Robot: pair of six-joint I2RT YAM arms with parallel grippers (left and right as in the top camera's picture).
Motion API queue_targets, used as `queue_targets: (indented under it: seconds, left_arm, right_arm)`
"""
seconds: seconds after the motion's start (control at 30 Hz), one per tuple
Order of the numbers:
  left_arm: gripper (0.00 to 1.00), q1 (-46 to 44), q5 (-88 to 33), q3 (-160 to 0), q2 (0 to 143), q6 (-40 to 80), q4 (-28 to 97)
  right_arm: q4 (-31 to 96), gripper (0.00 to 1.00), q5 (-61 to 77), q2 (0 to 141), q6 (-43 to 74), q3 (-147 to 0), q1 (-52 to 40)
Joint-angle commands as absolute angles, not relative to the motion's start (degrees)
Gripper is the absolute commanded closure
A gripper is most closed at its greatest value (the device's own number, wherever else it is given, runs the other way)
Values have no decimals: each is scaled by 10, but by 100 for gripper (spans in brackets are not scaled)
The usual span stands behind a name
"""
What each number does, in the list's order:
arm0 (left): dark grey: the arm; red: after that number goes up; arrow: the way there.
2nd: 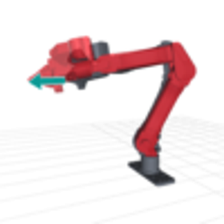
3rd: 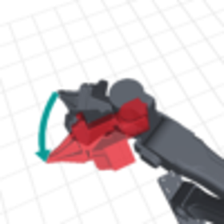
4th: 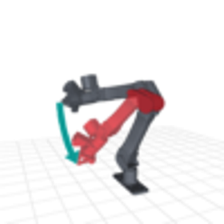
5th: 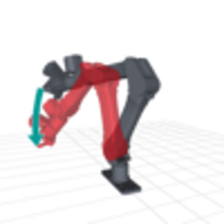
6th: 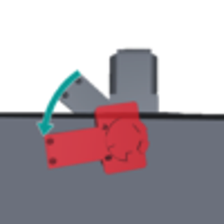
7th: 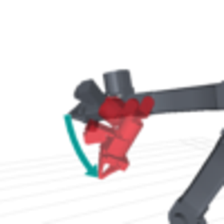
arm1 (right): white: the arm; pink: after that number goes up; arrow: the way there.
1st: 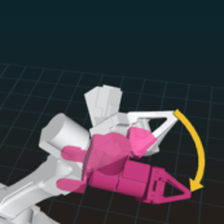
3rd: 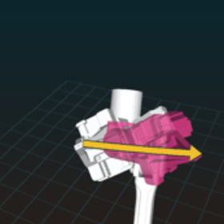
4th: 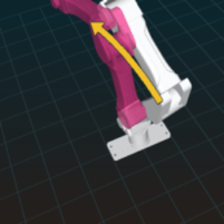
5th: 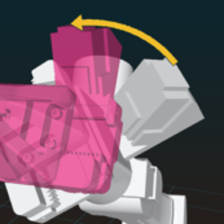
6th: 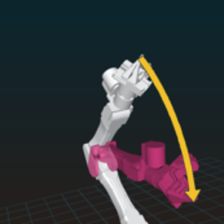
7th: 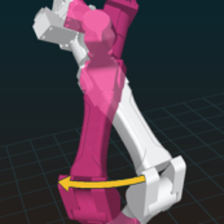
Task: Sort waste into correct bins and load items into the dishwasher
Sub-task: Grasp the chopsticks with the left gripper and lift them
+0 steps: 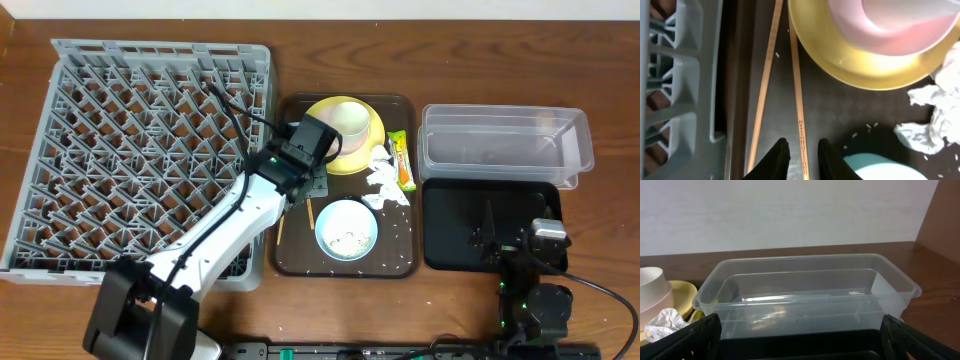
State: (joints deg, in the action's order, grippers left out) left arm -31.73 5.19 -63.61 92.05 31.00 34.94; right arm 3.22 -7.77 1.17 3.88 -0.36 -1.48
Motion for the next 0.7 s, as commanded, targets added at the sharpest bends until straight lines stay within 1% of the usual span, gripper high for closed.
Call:
queue_targets:
  seconds: [0.0,0.3,0.53,0.6,0.63,0.67]
  left_arm:
    - [78,-320,71,-609,931,343,325]
    - [78,-320,71,-594,1031,345,234]
    - [78,-320,71,-594,1084,345,217]
    - [85,-320,71,-594,1086,344,218]
    - [90,-320,71,-594,1086,344,220]
    - [92,-320,71,-594,1086,344,220]
  right_arm:
    - [35,1,-86,10,44,-3,-20]
    - [35,1,-86,10,44,-3,-20]
    - [35,1,-86,10,44,-3,-20]
    - [35,1,-86,10,44,-3,-20]
    - [35,1,-86,10,44,-3,-20]
    - [35,1,-86,10,44,-3,-20]
